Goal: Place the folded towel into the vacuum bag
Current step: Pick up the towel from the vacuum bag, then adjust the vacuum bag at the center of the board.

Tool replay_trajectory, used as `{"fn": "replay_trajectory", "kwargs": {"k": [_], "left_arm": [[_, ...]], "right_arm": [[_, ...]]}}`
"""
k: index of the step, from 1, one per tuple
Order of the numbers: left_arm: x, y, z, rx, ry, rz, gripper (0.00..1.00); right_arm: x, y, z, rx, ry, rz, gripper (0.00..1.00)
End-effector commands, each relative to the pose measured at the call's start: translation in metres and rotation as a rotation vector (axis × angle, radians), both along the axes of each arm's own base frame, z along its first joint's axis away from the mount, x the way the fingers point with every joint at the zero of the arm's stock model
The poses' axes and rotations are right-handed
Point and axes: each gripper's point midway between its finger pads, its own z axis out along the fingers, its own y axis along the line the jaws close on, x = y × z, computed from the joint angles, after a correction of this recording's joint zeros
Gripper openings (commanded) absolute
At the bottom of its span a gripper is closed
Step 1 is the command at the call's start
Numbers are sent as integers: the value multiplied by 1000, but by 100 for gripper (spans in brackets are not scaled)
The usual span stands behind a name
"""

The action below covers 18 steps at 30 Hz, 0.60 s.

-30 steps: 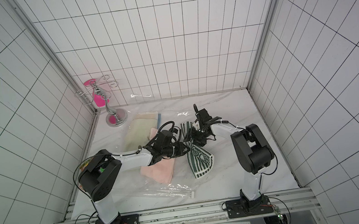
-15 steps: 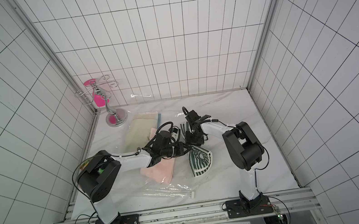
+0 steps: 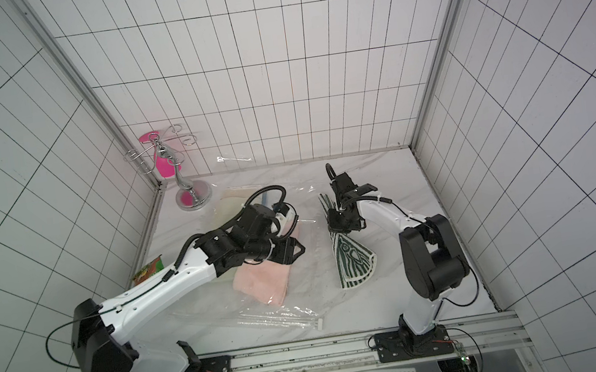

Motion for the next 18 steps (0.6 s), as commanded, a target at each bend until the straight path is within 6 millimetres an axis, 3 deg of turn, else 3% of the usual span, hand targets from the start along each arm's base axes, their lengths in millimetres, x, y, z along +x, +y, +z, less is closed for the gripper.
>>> {"fn": "replay_trajectory", "kwargs": {"k": [1, 4, 7, 11, 15, 18], "left_arm": [[-50, 55, -68, 434, 81, -111, 60], [-58, 47, -100, 450, 117, -111, 60], [-42, 23, -121, 415, 113, -80, 51], [-8, -8, -155, 302, 195, -22, 38], [39, -23, -175, 267, 166, 30, 37], [72, -48, -186, 198, 182, 48, 37]], "right_arm": [[-26, -22, 7, 3, 49, -9, 0], [-30, -35, 14, 20, 33, -52, 0], [-32, -43, 28, 49, -7, -96, 0], [-35, -49, 55, 56, -85, -131, 0], [-39, -60, 65, 21, -121, -155, 0], [-40, -71, 69, -4, -142, -175, 0]]}}
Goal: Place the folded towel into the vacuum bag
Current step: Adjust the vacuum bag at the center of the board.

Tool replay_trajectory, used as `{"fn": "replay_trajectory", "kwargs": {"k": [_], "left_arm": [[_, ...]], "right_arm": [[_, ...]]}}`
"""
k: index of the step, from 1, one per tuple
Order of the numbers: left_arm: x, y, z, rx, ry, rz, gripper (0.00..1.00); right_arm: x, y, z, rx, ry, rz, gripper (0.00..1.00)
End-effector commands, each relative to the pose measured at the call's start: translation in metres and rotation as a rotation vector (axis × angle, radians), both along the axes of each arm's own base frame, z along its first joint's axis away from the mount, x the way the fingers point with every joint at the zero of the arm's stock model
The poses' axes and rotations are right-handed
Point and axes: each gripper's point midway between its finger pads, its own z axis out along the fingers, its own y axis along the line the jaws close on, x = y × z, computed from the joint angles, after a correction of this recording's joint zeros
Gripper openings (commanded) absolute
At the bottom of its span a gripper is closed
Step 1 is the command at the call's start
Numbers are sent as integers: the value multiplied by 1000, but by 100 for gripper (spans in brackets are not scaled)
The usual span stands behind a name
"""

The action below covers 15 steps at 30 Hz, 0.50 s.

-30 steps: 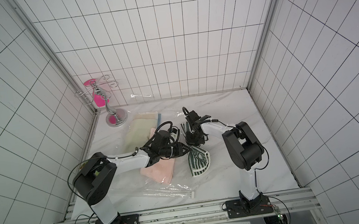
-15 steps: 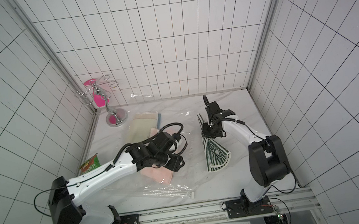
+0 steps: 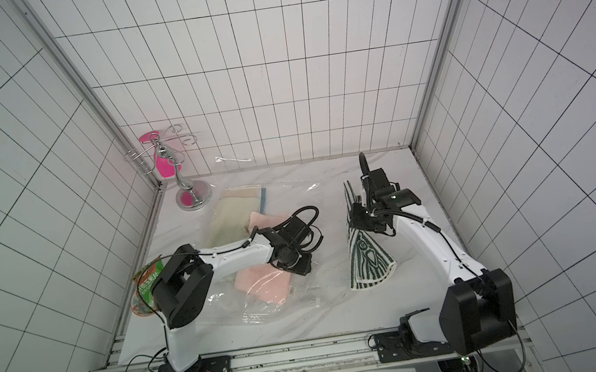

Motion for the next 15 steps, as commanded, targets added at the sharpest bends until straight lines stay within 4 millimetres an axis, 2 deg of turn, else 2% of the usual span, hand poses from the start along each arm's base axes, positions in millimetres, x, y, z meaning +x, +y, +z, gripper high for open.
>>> {"fn": "replay_trajectory", "kwargs": {"k": [1, 4, 6, 9, 12, 14, 15], "left_arm": [[42, -38, -17, -96, -46, 11, 38], [69, -74, -18, -147, -46, -11, 39], [89, -88, -16, -174, -52, -8, 39], [108, -100, 11, -211, -65, -11, 39], [94, -89, 61, -188, -119, -31, 42], [68, -62, 93, -131, -165, -52, 48], [55, -48, 102, -93, -187, -57, 51]], "right_arm": [[-7, -20, -3, -51, 15, -50, 0], [-9, -25, 1, -43, 3, -57, 0], [-12, -25, 5, -37, -5, -59, 0], [-16, -25, 7, -32, -13, -59, 0], [-24, -27, 9, -38, -13, -53, 0], [-31, -29, 13, -41, -20, -52, 0], [-33, -30, 14, -45, -21, -55, 0]]}}
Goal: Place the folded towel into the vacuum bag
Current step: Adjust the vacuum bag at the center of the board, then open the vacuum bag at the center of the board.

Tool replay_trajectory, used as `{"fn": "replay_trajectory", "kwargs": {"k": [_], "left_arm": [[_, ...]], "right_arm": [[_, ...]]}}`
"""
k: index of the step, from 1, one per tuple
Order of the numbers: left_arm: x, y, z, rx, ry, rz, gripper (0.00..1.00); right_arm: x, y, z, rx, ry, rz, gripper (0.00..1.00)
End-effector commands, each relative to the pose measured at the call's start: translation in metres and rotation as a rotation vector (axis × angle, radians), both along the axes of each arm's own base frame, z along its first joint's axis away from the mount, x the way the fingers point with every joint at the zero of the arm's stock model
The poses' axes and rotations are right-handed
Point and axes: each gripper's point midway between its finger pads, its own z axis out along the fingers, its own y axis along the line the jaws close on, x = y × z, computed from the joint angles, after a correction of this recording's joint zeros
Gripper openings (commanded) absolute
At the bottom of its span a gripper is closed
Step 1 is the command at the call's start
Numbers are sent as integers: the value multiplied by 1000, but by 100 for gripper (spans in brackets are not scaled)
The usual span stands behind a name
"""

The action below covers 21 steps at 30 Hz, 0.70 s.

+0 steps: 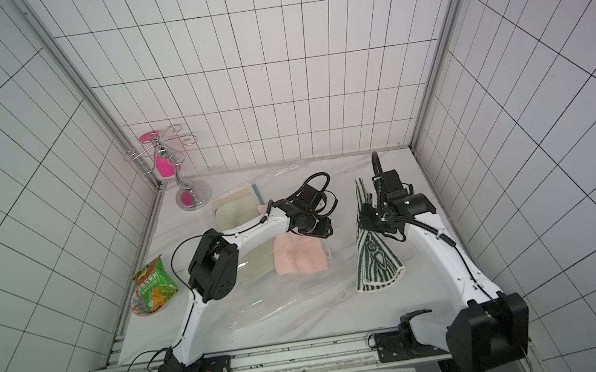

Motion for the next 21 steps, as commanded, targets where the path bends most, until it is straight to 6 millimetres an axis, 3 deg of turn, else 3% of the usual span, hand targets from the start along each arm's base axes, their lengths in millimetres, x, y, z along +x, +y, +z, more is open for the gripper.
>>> {"fn": "replay_trajectory", "kwargs": {"k": [1, 4, 7, 11, 17, 21], "left_arm": [[-47, 46, 68, 103, -108, -43, 54], [-93, 85, 72, 207, -176, -107, 63], [-133, 111, 60, 369, -276, -198, 77], [-167, 119, 40, 497, -397, -305, 98], [-181, 119, 8, 579, -436, -388, 98], [-155, 131, 0, 744, -560, -358, 89]], "right_arm": [[-19, -8, -3, -29, 22, 1, 0], [-23, -9, -6, -34, 28, 3, 0], [-24, -10, -11, -36, 45, 2, 0], [-26, -11, -8, -21, 31, -9, 0], [-33, -7, -8, 15, 27, -11, 0], [-37, -2, -12, 43, 38, -3, 0]]}}
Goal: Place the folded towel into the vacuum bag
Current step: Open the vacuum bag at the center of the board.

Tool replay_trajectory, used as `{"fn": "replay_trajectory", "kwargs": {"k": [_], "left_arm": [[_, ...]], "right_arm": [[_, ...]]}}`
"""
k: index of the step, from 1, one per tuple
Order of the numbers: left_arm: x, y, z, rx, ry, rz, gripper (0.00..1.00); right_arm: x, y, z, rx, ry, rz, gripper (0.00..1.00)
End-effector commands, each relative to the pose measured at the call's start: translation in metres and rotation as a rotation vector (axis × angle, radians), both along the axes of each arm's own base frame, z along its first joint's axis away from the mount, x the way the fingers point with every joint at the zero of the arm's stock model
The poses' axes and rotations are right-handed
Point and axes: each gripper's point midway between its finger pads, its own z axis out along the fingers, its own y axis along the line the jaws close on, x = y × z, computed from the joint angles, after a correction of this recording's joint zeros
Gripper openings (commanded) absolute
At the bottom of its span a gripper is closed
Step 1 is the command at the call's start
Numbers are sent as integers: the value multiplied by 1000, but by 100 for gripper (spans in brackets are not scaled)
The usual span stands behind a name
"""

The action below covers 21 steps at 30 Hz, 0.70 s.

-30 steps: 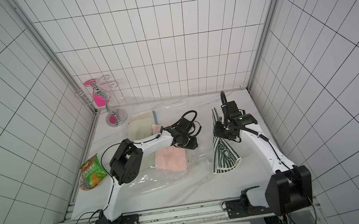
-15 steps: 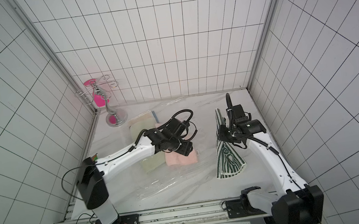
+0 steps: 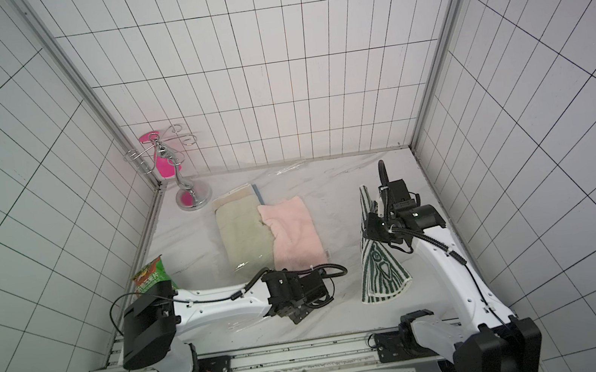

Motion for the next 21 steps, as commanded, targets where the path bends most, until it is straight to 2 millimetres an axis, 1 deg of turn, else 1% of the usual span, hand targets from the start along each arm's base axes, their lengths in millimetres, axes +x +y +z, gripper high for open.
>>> {"fn": "replay_trajectory", "kwargs": {"k": [1, 2, 3, 4, 5, 6, 8, 9, 11, 13, 14, 15, 17, 19, 21], "left_arm": [[30, 5, 3, 93, -191, -9, 83], [32, 5, 1, 99, -206, -13, 74], [34, 5, 2, 97, -217, -14, 59], [35, 3, 5, 86, -226, -16, 42], [36, 1, 13, 68, -235, -21, 29], [39, 0, 22, 48, -244, -19, 18], [53, -1, 55, -61, -212, 33, 3], [62, 1, 71, -134, -175, 74, 0], [88, 5, 106, -341, -69, 179, 0], [111, 8, 129, -484, -10, 232, 0], [119, 7, 138, -525, -4, 227, 0], [125, 4, 145, -544, -10, 209, 0], [138, 0, 150, -548, -26, 204, 0], [151, -1, 152, -557, 1, 236, 0], [165, -2, 156, -565, 37, 278, 0]], "right_arm": [[-9, 5, -8, 45, 28, 2, 0], [-11, 7, -11, 55, 32, 4, 0], [-13, 8, -12, 64, 34, 6, 0], [-17, 10, -14, 72, 41, 13, 0], [-22, 12, -17, 80, 50, 21, 0], [-28, 13, -20, 82, 60, 24, 0], [-46, 18, -25, 82, 70, 39, 0], [-54, 21, -26, 79, 65, 45, 0], [-68, 32, -22, 89, 38, 77, 0], [-78, 43, -14, 92, 5, 135, 0], [-84, 51, -9, 93, -15, 186, 0], [-89, 58, -3, 95, -37, 232, 0], [-97, 67, 7, 71, -69, 311, 0], [-103, 70, 15, 15, -92, 375, 0], [-107, 75, 27, -34, -111, 439, 0]]}}
